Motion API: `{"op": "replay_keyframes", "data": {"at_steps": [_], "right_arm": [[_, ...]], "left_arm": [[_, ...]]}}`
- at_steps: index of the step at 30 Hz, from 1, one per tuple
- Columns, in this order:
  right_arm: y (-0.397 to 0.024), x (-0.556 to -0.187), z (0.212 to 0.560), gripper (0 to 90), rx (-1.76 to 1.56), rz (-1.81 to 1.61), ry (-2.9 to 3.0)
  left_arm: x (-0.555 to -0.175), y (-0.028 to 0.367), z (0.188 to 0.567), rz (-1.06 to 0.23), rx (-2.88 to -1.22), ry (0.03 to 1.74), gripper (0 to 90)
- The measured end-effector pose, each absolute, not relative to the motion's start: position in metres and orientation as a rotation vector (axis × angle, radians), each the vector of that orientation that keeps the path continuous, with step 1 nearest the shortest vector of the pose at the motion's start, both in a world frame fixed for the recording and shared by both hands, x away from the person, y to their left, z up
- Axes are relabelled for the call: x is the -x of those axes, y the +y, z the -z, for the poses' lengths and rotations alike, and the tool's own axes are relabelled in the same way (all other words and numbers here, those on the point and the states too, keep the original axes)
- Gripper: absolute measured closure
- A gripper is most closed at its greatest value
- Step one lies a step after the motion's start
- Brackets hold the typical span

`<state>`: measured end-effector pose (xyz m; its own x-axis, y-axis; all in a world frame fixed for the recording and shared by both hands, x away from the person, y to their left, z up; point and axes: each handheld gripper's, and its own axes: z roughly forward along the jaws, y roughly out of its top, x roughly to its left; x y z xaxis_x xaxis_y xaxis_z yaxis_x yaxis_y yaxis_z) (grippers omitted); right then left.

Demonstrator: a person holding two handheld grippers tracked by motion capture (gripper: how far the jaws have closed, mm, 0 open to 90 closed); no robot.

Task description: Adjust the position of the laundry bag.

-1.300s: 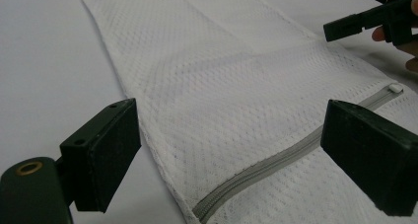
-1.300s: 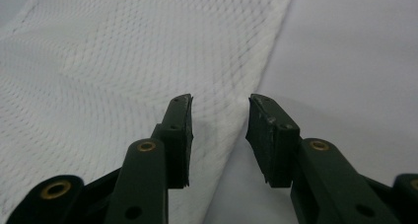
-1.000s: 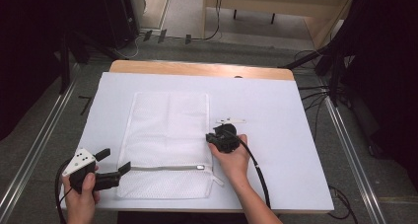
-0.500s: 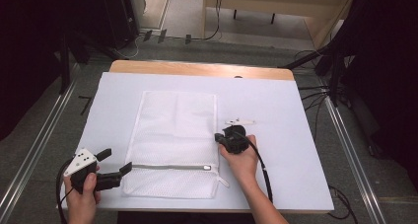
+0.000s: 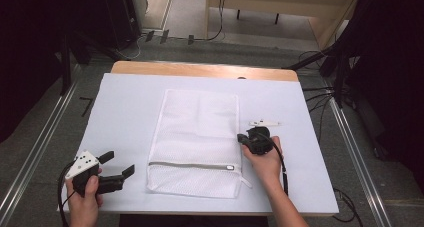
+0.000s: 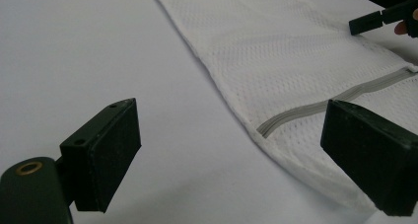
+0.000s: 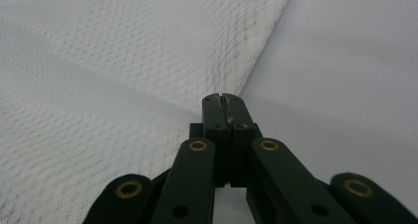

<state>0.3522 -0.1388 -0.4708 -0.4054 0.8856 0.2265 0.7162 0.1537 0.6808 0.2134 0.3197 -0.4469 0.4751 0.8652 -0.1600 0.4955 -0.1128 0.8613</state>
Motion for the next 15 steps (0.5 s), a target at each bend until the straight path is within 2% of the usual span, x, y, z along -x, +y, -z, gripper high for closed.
{"op": "replay_keyframes", "data": {"at_steps": [9,11,13,15], "right_arm": [[-0.156,-0.367,0.474,89.9,-1.534,-1.018,2.162],[-0.159,-0.366,0.474,82.6,-1.542,-1.024,2.137],[-0.163,-0.364,0.472,69.3,-1.544,-1.067,2.111],[-0.168,-0.358,0.467,62.7,-1.527,-1.087,2.095]], "left_arm": [[-0.214,0.316,0.448,-0.475,-1.775,1.152,8.4],[-0.214,0.316,0.448,-0.475,-1.772,1.155,8.4],[-0.213,0.317,0.448,-0.474,-1.768,1.155,8.4],[-0.213,0.317,0.448,-0.474,-1.767,1.155,8.4]]}}
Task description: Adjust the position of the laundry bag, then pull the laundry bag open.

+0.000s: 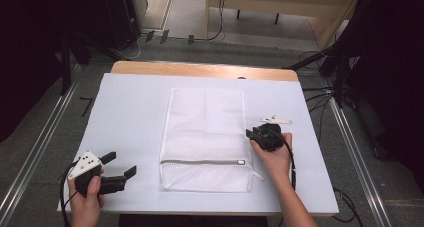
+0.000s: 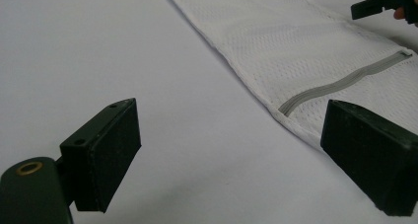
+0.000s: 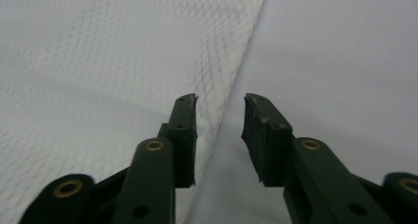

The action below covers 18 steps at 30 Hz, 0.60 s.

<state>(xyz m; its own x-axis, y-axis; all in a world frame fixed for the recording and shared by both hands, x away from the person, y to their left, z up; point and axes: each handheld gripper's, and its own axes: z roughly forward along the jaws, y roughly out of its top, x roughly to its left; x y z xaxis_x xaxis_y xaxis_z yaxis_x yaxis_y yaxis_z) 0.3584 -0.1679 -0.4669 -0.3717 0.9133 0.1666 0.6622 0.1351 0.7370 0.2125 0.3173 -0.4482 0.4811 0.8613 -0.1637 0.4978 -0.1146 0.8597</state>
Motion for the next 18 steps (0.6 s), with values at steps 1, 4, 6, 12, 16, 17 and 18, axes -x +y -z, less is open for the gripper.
{"op": "replay_keyframes", "data": {"at_steps": [1,4,6,12,16,17,18], "right_arm": [[-0.168,-0.358,0.467,62.7,-1.527,-1.087,2.095],[-0.18,-0.336,0.458,53.2,-1.464,-1.147,2.055],[-0.188,-0.322,0.458,49.3,-1.437,-1.177,2.038],[-0.213,-0.284,0.457,40.3,-1.442,-1.215,2.043],[-0.223,-0.258,0.457,36.8,-1.421,-1.211,2.06],[-0.225,-0.253,0.459,36.5,-1.42,-1.207,2.064],[-0.226,-0.248,0.46,35.5,-1.424,-1.212,2.07]], "left_arm": [[-0.213,0.317,0.448,-0.474,-1.767,1.155,8.4],[-0.211,0.317,0.448,-0.477,-1.764,1.155,8.4],[-0.212,0.317,0.448,-0.474,-1.764,1.153,8.4],[-0.212,0.311,0.447,-0.473,-1.779,1.139,8.4],[-0.212,0.309,0.447,-0.47,-1.783,1.129,8.4],[-0.212,0.309,0.447,-0.467,-1.784,1.129,8.4],[-0.213,0.308,0.448,-0.466,-1.784,1.126,8.4]]}}
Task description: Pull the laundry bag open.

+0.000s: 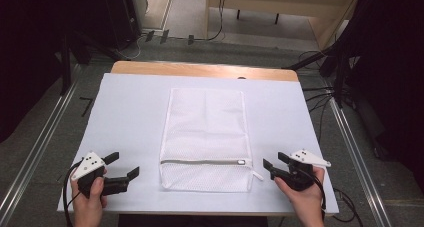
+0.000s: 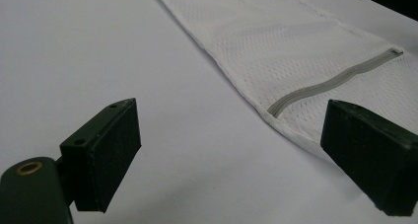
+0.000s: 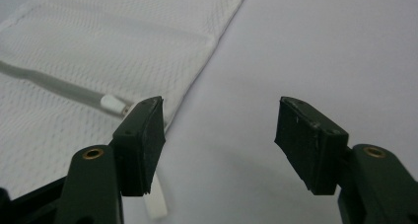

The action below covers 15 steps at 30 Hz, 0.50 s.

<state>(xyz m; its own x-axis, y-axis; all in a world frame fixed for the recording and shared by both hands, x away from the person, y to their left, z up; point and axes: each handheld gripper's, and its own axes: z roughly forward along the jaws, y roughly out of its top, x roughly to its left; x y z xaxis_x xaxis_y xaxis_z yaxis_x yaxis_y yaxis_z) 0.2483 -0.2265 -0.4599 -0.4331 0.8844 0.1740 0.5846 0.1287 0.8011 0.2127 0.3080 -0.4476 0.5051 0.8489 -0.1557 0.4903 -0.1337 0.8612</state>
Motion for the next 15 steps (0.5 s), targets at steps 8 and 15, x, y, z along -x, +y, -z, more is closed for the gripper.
{"op": "replay_keyframes", "data": {"at_steps": [8,15], "right_arm": [[-0.221,-0.241,0.469,36.2,-1.415,-1.212,2.125],[-0.213,-0.243,0.477,44.1,-1.39,-1.239,2.146]], "left_arm": [[-0.213,0.302,0.447,-0.464,-1.797,1.107,8.4],[-0.214,0.292,0.447,-0.445,-1.809,1.086,8.4]]}}
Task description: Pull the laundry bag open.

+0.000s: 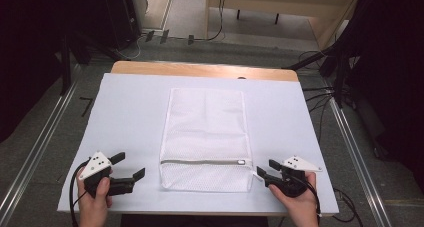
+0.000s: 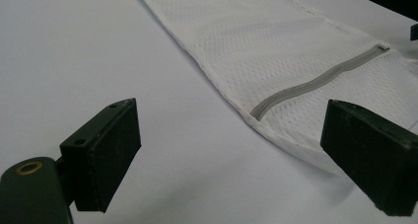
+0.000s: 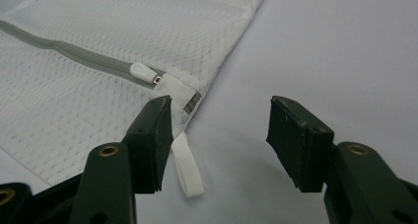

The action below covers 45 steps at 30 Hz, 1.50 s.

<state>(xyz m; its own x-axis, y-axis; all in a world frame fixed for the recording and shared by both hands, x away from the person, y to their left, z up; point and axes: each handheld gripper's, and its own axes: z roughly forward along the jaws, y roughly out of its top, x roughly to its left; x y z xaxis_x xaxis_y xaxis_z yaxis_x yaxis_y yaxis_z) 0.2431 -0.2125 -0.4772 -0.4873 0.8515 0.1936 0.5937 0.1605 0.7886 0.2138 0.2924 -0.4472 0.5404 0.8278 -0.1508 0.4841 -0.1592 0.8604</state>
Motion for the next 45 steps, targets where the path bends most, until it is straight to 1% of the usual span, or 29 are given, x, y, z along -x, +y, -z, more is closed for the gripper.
{"op": "replay_keyframes", "data": {"at_steps": [10,16,27,30,31,32,36,38,39,40,41,45], "right_arm": [[-0.202,-0.246,0.48,43.0,-1.379,-1.228,2.187],[-0.198,-0.247,0.481,44.0,-1.37,-1.22,2.2],[-0.19,-0.245,0.478,48.6,-1.32,-1.245,2.207],[-0.19,-0.245,0.477,49.6,-1.326,-1.254,2.201],[-0.19,-0.245,0.476,50.2,-1.327,-1.262,2.193],[-0.19,-0.245,0.476,50.2,-1.327,-1.262,2.193],[-0.186,-0.246,0.477,50.2,-1.304,-1.251,2.21],[-0.185,-0.247,0.477,50.0,-1.309,-1.248,2.211],[-0.185,-0.248,0.478,49.6,-1.308,-1.248,2.214],[-0.185,-0.25,0.479,49.7,-1.31,-1.244,2.225],[-0.185,-0.25,0.479,49.7,-1.31,-1.244,2.225],[-0.18,-0.254,0.483,48.8,-1.296,-1.221,2.25]], "left_arm": [[-0.214,0.273,0.449,-0.425,-1.848,1.044,8.4],[-0.215,0.264,0.449,-0.395,-1.835,1.036,8.4],[-0.218,0.241,0.451,-0.363,-1.851,0.994,8.4],[-0.219,0.23,0.45,-0.339,-1.843,0.985,8.4],[-0.22,0.221,0.448,-0.327,-1.846,0.978,8.4],[-0.22,0.221,0.448,-0.327,-1.846,0.978,8.4],[-0.226,0.195,0.448,-0.277,-1.849,0.964,8.4],[-0.228,0.19,0.449,-0.274,-1.852,0.965,9.3],[-0.229,0.184,0.449,-0.279,-1.856,0.974,15.8],[-0.232,0.174,0.45,-0.256,-1.86,0.974,16.8],[-0.232,0.174,0.45,-0.256,-1.86,0.974,17.2],[-0.238,0.149,0.454,-0.219,-1.87,0.967,19.0]]}}
